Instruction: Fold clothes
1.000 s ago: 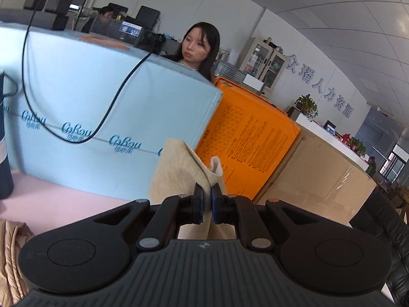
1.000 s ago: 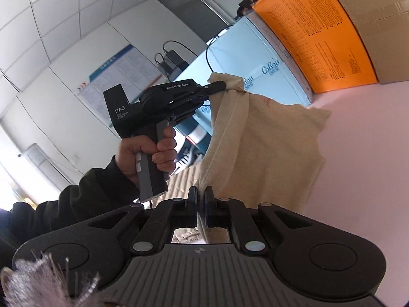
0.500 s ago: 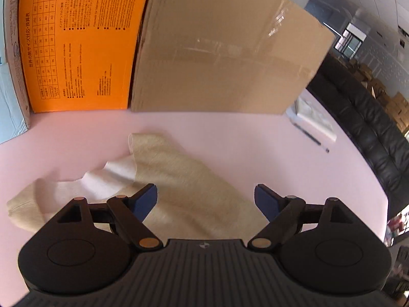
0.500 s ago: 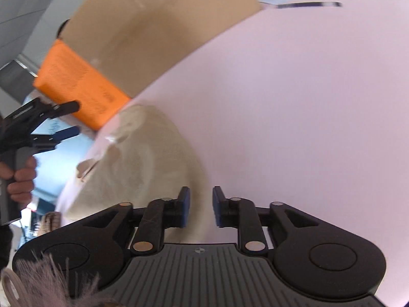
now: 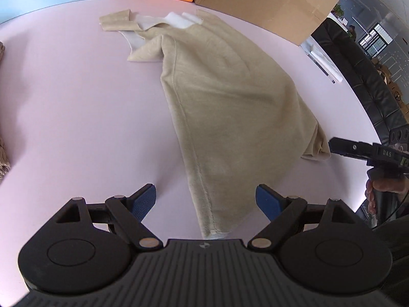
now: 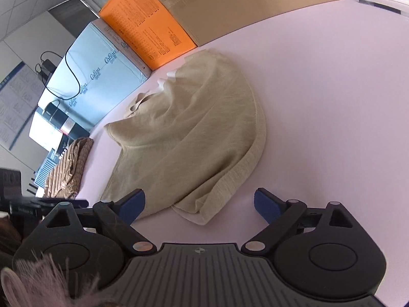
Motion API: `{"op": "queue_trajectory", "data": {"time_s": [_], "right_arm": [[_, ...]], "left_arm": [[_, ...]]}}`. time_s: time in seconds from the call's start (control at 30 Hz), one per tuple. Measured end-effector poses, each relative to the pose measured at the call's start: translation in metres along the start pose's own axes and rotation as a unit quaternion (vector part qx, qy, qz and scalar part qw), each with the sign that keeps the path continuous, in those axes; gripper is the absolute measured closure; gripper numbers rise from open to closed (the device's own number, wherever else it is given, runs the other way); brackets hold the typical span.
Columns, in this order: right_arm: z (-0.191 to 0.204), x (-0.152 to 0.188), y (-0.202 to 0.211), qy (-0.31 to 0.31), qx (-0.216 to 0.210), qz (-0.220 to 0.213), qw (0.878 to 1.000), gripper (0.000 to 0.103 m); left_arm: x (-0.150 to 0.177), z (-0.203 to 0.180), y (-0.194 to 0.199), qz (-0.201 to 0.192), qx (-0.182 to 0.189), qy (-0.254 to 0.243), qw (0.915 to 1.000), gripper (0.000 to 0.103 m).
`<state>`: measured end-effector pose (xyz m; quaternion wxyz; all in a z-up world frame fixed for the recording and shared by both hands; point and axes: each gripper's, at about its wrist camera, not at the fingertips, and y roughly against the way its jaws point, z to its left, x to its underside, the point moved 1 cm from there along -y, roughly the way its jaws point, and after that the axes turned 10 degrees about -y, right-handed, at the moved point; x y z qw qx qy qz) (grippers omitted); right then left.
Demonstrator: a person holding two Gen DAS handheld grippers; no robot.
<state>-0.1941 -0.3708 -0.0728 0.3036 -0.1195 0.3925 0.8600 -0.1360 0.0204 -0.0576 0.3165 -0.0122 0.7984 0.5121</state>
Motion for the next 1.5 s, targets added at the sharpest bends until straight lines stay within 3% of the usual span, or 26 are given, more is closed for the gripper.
{"op": "queue_trajectory", "data": {"time_s": [0.03,0.07,0.1,0.13,0.17,0.23,0.4,0.53,0.63,0.7,0.77,0.87,0.9,0.97,1.03,1.1,1.17,1.23,1.3,1.37,1.4,1.43,1.5], "right_arm": [[0.001,-0.003,0.001,-0.008,-0.009,0.000,1.000,0.033],[0.003,-0.006,0.002,-0.016,-0.020,0.001,1.000,0.068],[0.005,-0.010,0.003,-0.025,-0.031,0.003,0.999,0.091],[0.006,-0.013,0.004,-0.033,-0.042,0.004,0.999,0.098],[0.008,-0.017,0.005,-0.041,-0.053,0.005,0.998,0.098],[0.011,-0.024,0.007,-0.058,-0.076,0.007,0.995,0.098],[0.024,-0.045,0.018,-0.092,-0.140,0.013,0.986,0.098],[0.041,-0.058,0.036,-0.078,-0.166,0.052,0.982,0.098],[0.043,-0.053,0.037,-0.045,-0.138,0.129,0.981,0.097],[0.039,-0.039,0.026,-0.010,-0.084,0.213,0.973,0.093],[0.037,-0.045,0.024,0.009,-0.053,0.218,0.975,0.089],[0.035,-0.057,0.023,0.034,-0.013,0.215,0.976,0.087],[0.035,-0.061,0.023,0.043,0.001,0.214,0.976,0.083],[0.033,-0.069,0.022,0.059,0.028,0.212,0.975,0.065],[0.054,-0.093,0.021,0.089,0.022,0.194,0.977,0.064],[0.075,-0.121,0.015,0.133,0.016,0.178,0.975,0.064],[0.101,-0.153,0.008,0.183,0.009,0.163,0.969,0.062],[0.128,-0.182,0.003,0.235,0.005,0.138,0.962,0.055],[0.154,-0.208,0.004,0.283,-0.001,0.082,0.955,0.041],[0.171,-0.223,0.002,0.314,-0.006,0.010,0.949,0.021],[0.173,-0.228,-0.005,0.316,-0.005,-0.011,0.949,0.020],[0.173,-0.232,-0.013,0.316,-0.003,-0.028,0.948,0.020],[0.171,-0.235,-0.039,0.313,0.002,-0.017,0.950,0.020]], "left_arm": [[0.002,-0.007,-0.004,0.006,-0.008,-0.015,0.9998,0.022],[0.001,-0.016,-0.009,0.008,-0.023,-0.041,0.9989,0.029],[0.001,-0.027,-0.011,0.006,-0.045,-0.079,0.9959,0.066],[-0.002,-0.036,-0.014,0.007,-0.059,-0.118,0.9912,0.095],[-0.005,-0.038,-0.013,0.005,-0.053,-0.127,0.9905,0.095],[-0.014,-0.028,0.000,-0.021,-0.031,-0.098,0.9945,0.095],[-0.038,0.006,0.069,-0.088,-0.069,-0.061,0.9918,0.095],[-0.043,0.019,0.114,-0.077,-0.090,-0.066,0.9907,0.095],[-0.027,0.025,0.117,-0.022,-0.071,-0.061,0.9954,0.092],[-0.005,0.032,0.098,0.065,-0.061,-0.046,0.9949,0.090],[0.021,0.042,0.077,0.166,-0.065,-0.026,0.9837,0.089],[0.043,0.054,0.069,0.234,-0.086,-0.031,0.9679,0.089],[0.038,0.060,0.073,0.236,-0.098,-0.034,0.9662,0.089],[0.014,0.069,0.086,0.218,-0.114,-0.051,0.9678,0.086],[-0.022,0.076,0.105,0.188,-0.139,-0.090,0.9682,0.068],[-0.067,0.079,0.127,0.149,-0.169,-0.149,0.9628,0.057],[-0.114,0.078,0.149,0.106,-0.205,-0.209,0.9504,0.052],[-0.157,0.074,0.168,0.045,-0.235,-0.257,0.9362,0.036],[-0.186,0.071,0.178,-0.035,-0.251,-0.290,0.9228,0.020],[-0.203,0.076,0.172,-0.133,-0.250,-0.306,0.9088,0.020],[-0.204,0.079,0.159,-0.156,-0.241,-0.311,0.9062,0.020],[-0.205,0.084,0.141,-0.153,-0.232,-0.320,0.9055,0.021],[-0.202,0.094,0.085,-0.102,-0.213,-0.370,0.8987,0.026]]}}
